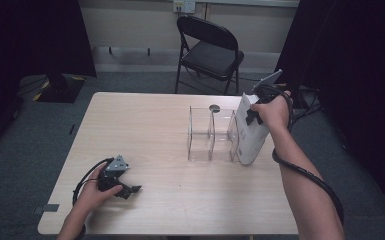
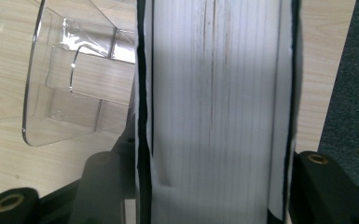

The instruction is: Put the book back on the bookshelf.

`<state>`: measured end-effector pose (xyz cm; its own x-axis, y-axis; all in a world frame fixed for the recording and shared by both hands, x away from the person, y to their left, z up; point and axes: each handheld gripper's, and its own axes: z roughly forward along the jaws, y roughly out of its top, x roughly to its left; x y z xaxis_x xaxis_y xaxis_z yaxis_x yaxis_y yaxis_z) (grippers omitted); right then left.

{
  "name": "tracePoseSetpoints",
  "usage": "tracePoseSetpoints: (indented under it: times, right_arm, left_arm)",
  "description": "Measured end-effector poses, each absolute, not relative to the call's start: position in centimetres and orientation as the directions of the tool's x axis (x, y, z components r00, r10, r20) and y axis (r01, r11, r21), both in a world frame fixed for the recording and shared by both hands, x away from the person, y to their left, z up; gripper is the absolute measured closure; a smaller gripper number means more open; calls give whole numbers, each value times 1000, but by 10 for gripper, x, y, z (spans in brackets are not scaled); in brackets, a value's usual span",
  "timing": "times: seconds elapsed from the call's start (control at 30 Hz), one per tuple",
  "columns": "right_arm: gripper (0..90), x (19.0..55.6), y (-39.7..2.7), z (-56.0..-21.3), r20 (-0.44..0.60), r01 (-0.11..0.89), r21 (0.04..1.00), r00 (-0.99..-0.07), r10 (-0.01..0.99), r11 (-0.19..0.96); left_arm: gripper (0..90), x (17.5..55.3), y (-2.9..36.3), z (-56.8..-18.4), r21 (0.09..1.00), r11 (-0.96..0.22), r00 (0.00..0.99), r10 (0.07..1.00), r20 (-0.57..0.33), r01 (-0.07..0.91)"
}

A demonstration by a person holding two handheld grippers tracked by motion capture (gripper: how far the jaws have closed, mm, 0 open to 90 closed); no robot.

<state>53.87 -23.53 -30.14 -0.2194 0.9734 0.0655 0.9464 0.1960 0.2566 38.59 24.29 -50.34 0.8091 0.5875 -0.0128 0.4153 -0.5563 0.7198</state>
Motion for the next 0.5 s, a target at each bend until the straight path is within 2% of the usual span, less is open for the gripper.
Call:
tracePoseSetpoints:
  times: [0.5]
  right_arm:
    - [406, 526, -241, -294, 77, 943, 267, -226, 971, 199]
  left_arm:
    - [0, 388, 243, -503, 718, -567, 819, 574, -6, 403]
